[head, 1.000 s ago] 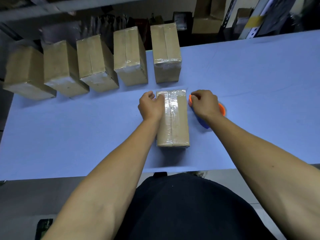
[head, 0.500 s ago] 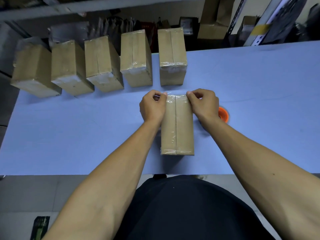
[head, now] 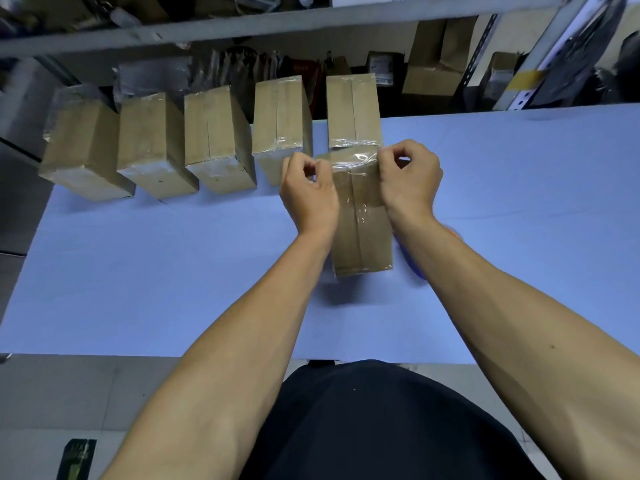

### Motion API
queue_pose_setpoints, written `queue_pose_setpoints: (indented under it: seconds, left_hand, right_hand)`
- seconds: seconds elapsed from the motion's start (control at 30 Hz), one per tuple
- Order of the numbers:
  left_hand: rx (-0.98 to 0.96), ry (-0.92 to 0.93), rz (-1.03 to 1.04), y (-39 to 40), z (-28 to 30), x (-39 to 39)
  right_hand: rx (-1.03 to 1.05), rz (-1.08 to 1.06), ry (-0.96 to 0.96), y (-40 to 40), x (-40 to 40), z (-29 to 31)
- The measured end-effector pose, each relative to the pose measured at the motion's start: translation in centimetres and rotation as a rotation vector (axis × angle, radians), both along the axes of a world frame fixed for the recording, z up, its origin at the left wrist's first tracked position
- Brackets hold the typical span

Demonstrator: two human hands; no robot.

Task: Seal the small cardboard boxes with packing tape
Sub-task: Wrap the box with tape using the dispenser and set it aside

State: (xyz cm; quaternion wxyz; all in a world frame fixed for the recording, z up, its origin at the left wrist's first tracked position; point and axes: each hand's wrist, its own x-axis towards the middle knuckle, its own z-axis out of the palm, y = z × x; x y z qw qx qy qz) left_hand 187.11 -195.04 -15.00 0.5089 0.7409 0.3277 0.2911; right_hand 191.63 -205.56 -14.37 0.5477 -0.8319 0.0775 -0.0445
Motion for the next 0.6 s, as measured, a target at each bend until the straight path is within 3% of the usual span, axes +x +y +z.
queue_pose_setpoints:
  seconds: [0.27, 0.6]
  left_hand:
    - [-0.003, 0.002, 0.003, 0.4, -1.6, -1.4]
    - [-0.369, 0.119, 0.019, -0.9, -0.4, -0.3]
  right_hand:
    - [0.098, 0.026, -0.022, -0.2, -1.1, -2.0]
    - [0.046, 0.031, 0.082, 0.2, -1.3, -0.9]
